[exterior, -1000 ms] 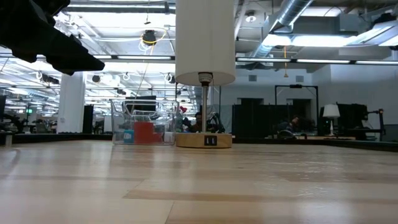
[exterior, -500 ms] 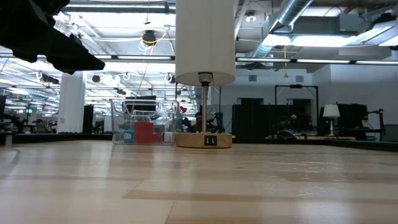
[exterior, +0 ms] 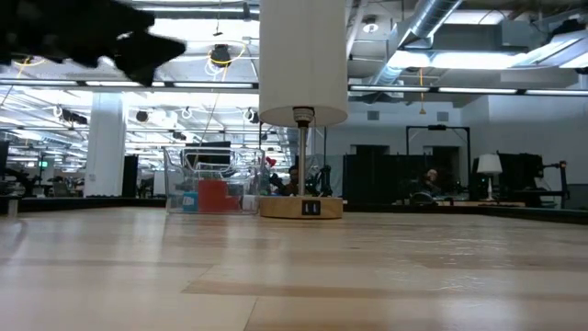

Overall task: Pick & Place Office items
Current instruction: Return to Home Position

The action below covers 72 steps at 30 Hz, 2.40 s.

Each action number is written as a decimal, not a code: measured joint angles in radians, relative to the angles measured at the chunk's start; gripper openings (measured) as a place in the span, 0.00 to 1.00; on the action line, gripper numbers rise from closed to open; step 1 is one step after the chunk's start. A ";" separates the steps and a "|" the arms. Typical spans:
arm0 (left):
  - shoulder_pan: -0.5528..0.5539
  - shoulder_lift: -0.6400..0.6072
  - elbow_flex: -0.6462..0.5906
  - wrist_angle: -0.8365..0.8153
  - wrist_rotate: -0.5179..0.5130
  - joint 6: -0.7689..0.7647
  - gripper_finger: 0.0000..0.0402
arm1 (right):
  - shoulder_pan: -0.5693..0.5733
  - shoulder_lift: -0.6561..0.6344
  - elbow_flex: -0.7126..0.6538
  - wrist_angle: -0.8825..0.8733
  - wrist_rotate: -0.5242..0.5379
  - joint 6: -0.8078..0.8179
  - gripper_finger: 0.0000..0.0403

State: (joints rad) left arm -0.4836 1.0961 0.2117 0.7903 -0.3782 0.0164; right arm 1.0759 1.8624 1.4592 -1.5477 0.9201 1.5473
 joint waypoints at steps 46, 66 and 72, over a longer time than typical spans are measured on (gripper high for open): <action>0.372 -1.082 -0.205 -0.744 0.257 0.015 0.58 | 0.020 -0.364 -0.612 0.870 0.520 -0.227 0.43; 0.373 -0.907 -0.205 -0.694 0.158 -0.128 0.58 | -0.167 -0.430 -0.627 1.279 0.158 -0.888 0.43; 0.373 -0.874 -0.205 -0.692 0.158 -0.127 0.58 | -0.436 -0.430 -0.626 1.635 -0.306 -1.468 0.43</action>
State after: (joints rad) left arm -0.1108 0.2216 0.0068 0.0982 -0.2200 -0.1108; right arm 0.6394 1.4322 0.8330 0.0869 0.6140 0.0795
